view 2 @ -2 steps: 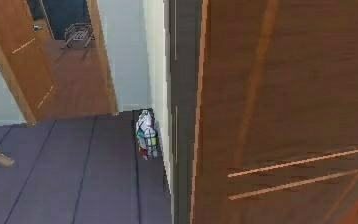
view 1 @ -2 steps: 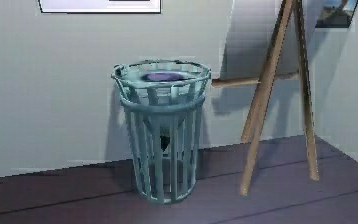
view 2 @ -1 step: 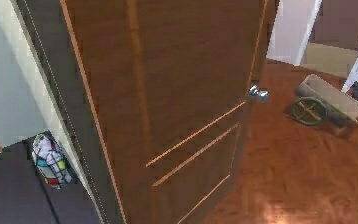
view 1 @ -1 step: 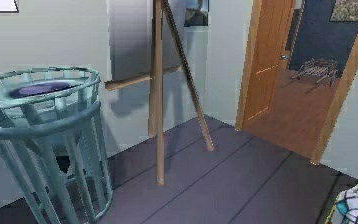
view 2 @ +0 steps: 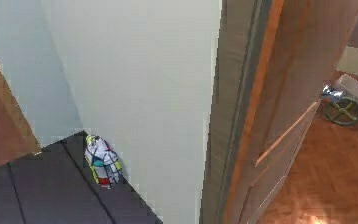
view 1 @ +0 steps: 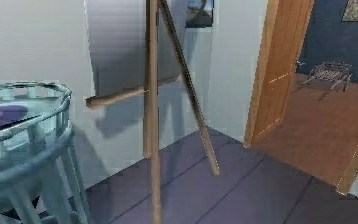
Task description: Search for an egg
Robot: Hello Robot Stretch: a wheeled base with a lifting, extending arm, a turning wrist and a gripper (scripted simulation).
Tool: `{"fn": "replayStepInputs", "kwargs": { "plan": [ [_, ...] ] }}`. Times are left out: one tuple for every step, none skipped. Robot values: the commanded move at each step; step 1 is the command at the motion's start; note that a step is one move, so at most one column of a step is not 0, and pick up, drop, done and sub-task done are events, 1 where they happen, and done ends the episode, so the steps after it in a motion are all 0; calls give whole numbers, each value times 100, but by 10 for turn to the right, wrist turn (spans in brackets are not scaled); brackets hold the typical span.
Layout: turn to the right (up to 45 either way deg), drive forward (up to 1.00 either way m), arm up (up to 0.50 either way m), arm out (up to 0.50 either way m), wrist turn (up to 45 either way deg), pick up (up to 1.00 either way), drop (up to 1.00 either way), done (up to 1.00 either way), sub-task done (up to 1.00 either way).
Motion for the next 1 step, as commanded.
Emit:
{"fn": "replayStepInputs", "kwargs": {
  "plan": [
    [300,0,0,0,0,0,0,0,0]
  ]
}}
